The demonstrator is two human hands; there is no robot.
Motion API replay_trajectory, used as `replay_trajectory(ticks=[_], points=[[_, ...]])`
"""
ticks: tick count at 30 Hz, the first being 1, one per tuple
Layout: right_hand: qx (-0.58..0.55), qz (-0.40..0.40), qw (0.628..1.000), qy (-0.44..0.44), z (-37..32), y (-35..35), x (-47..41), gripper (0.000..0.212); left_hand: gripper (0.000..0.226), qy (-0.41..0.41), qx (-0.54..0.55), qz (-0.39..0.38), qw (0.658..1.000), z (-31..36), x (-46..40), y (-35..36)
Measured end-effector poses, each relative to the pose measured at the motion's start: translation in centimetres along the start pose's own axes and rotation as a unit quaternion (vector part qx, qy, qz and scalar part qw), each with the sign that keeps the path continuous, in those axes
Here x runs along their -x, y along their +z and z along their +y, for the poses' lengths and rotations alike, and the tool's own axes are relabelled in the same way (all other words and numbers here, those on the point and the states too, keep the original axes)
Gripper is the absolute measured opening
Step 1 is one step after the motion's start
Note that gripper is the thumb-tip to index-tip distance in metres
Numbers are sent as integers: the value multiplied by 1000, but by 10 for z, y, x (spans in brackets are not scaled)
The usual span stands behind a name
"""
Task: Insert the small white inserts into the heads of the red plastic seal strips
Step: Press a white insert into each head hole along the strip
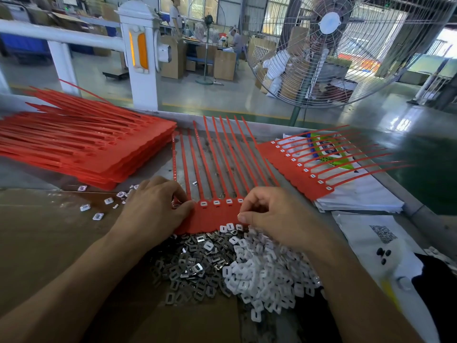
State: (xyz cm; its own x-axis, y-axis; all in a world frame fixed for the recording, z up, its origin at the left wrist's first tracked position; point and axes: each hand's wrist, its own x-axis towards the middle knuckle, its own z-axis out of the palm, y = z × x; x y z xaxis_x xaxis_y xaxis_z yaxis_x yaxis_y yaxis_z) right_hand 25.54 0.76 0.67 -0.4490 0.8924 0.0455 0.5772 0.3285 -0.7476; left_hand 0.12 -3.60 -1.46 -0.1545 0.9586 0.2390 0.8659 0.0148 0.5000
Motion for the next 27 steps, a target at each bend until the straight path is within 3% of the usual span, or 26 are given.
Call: replay_trajectory(ticks=[6, 10, 14, 27], points=[[-30, 182, 983, 11, 9, -12, -6, 10, 14, -1, 4, 1, 1000, 1, 0, 0], [24, 265, 961, 73, 32, -27, -10, 12, 14, 0, 4, -1, 1000, 2, 0, -1], [73, 276, 952, 113, 52, -33, -16, 14, 14, -4, 2, -10, 1000, 2, 1, -3], [116, 256, 953, 114, 59, -30, -26, 14, 15, -4, 4, -6, 1000, 2, 2, -2]])
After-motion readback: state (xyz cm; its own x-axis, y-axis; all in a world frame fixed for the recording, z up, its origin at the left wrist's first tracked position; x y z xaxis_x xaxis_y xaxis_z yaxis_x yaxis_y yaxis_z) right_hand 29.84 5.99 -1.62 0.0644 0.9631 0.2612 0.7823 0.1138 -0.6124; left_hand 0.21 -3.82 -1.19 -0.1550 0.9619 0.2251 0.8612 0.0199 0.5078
